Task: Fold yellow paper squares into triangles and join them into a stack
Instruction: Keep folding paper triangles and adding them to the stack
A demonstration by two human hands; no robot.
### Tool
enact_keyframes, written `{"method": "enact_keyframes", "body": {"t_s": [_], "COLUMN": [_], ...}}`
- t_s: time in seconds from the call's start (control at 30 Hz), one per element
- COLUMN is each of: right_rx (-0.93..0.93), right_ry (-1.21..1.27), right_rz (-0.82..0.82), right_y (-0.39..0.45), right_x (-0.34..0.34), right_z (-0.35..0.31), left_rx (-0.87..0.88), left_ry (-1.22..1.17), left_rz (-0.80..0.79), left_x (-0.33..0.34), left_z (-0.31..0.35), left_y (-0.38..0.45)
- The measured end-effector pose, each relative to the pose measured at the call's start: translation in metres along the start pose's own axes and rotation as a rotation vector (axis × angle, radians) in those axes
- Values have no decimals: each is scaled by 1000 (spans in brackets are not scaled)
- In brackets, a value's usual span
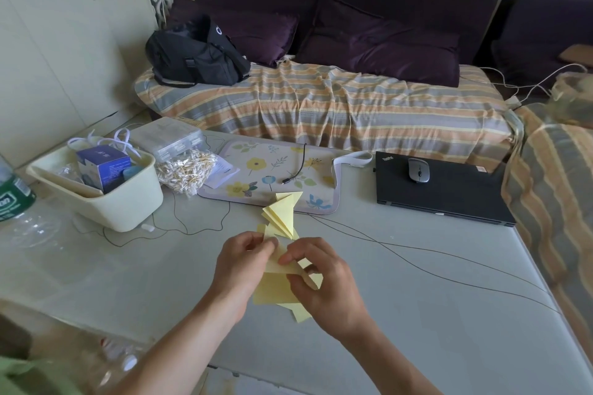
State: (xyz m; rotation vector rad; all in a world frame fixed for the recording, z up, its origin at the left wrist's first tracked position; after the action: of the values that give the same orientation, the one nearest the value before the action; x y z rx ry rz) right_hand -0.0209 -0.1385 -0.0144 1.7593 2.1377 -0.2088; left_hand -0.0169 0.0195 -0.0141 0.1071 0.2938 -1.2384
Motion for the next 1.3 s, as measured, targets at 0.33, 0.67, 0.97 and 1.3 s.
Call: {"method": "enact_keyframes", "body": {"t_s": [0.33,0.67,0.97,1.3], "right_rx": [637,702,702,692], "right_ry": [272,422,458,540], "right_rz": [-241,-306,-332,-154], "right_y": [-6,-4,-4,2], "right_x": [9,11,15,5], "right_z": [27,34,35,39], "left_rx": [73,92,136,145], "left_ry": [25,-56,-47,110], "left_rz": [-181,-115,-62,-153], "left_x": [10,9,7,6], "left_z": [11,2,3,-3], "left_y": [-7,0,0,-2]}}
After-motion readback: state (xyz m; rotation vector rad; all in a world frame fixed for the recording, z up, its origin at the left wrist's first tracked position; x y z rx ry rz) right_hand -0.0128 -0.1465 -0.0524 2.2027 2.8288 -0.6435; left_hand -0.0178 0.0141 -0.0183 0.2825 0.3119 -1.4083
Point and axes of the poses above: each hand's wrist, its own y-axis towards the middle knuckle, its own x-axis out of the palm, z = x × y, the point moved 6 cm from there along y, towards the middle knuckle, and after that the axes turned 14 degrees about x, right-handed, at the moved point
